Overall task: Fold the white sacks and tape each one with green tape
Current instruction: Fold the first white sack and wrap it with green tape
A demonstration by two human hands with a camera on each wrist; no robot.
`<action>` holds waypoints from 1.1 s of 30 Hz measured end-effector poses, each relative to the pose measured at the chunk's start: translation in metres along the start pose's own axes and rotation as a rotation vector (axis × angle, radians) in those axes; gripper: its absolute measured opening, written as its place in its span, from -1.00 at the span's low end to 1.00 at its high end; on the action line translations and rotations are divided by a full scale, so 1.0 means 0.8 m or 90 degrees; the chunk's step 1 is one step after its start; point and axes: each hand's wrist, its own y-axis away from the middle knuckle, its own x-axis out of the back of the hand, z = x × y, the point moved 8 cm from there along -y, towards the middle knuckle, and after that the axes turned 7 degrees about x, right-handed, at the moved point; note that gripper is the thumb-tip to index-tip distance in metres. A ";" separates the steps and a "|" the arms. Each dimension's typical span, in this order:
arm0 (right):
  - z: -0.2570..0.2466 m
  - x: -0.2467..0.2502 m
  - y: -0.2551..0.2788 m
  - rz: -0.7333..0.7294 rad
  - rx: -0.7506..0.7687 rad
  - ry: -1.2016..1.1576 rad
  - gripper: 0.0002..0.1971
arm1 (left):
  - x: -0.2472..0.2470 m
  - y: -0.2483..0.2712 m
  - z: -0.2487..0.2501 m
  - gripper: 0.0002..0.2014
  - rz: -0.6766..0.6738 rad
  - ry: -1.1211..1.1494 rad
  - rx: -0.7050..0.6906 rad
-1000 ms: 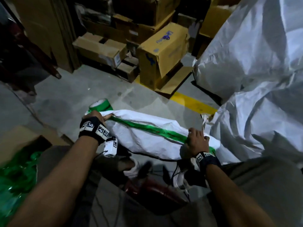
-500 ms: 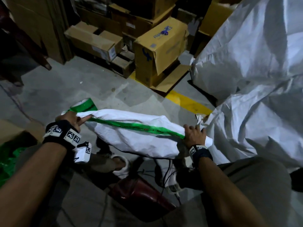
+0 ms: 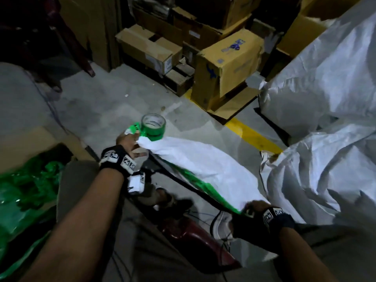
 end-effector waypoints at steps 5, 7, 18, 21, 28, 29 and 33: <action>-0.079 0.028 0.001 -0.077 0.045 -0.097 -0.76 | 0.015 -0.013 -0.015 -0.78 0.062 0.088 -0.031; -0.119 0.087 -0.024 0.044 0.078 -0.128 -0.66 | 0.015 -0.020 -0.015 -0.77 0.062 0.095 -0.026; -0.386 0.314 -0.171 0.286 0.136 -0.592 -0.12 | 0.021 -0.038 -0.024 -0.82 0.098 0.118 -0.013; -0.401 0.294 -0.198 0.163 0.105 -0.687 -0.41 | 0.019 -0.035 -0.025 -0.75 0.083 0.143 -0.014; -0.402 0.321 -0.147 0.388 0.380 -0.619 -0.30 | 0.024 -0.038 -0.030 -0.97 0.092 0.278 0.081; -0.411 0.327 -0.128 0.428 0.456 -0.486 -0.27 | 0.025 -0.042 -0.031 -0.93 0.088 0.265 0.098; -0.430 0.320 -0.101 0.475 0.542 -0.232 -0.29 | 0.011 -0.036 -0.036 -0.72 0.023 0.243 0.159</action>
